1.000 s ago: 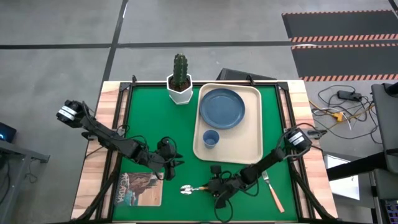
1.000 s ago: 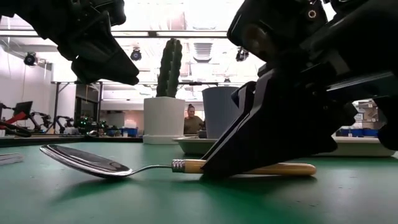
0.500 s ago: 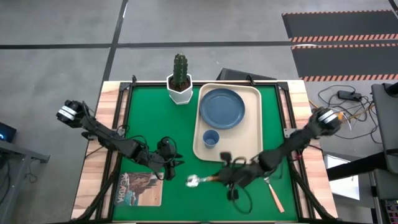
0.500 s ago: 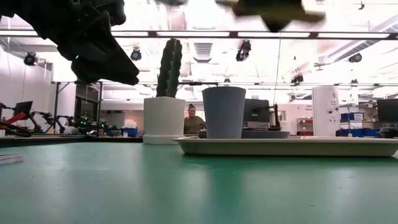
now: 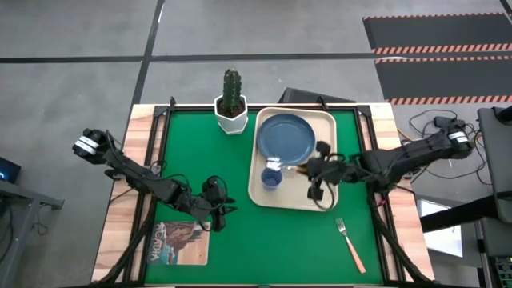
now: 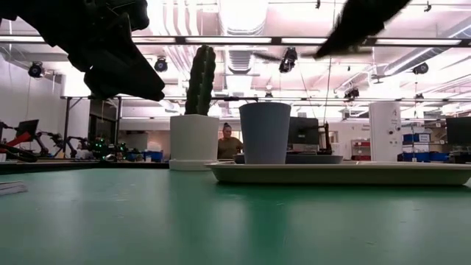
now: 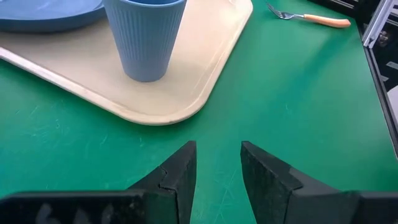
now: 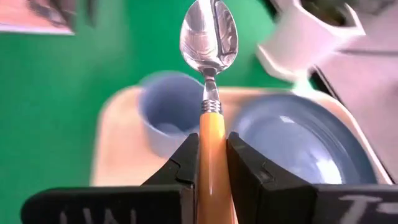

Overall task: Pick and place plate/cup/fork/spoon on tray
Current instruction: Put the yellow spoon on the white serving tray at the bottom of the blue plate

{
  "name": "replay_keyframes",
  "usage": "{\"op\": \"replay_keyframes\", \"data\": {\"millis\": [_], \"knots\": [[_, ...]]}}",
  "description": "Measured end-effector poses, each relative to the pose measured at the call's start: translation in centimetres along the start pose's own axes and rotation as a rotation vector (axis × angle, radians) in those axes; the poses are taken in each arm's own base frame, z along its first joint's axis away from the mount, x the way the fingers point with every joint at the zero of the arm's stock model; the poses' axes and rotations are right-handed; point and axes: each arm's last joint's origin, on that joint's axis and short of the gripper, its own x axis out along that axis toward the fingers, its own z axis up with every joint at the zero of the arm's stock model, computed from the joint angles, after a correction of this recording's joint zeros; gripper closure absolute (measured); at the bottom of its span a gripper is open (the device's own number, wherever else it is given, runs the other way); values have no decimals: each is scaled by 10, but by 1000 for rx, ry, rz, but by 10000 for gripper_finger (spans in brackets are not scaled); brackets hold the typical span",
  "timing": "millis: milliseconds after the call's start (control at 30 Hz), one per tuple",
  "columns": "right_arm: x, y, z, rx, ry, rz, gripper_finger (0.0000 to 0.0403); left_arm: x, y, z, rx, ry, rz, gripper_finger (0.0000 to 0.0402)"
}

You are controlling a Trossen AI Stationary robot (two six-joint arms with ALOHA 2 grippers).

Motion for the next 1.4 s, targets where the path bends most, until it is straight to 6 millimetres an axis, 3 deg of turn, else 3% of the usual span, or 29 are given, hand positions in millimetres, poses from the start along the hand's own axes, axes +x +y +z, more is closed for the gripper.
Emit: {"op": "replay_keyframes", "data": {"millis": [233, 467, 867, 1233, 1400], "knots": [[28, -34, -57, 57, 43, -17, 361, 0, 0, 0, 2, 0, 0, 295], [52, -51, -95, 117, 1, 60, 361, 0, 0, 0, 3, 0, 1, 295], [79, -46, -121, 117, -20, 131, 361, 1, 2, 2, 6, -26, 37, 295], [112, -40, -118, 75, 99, 175, 360, 1, 2, 2, 25, -28, 39, 295], [120, -38, -120, 77, 158, 178, 334, 1, 2, 2, 27, -28, 39, 295]]}}
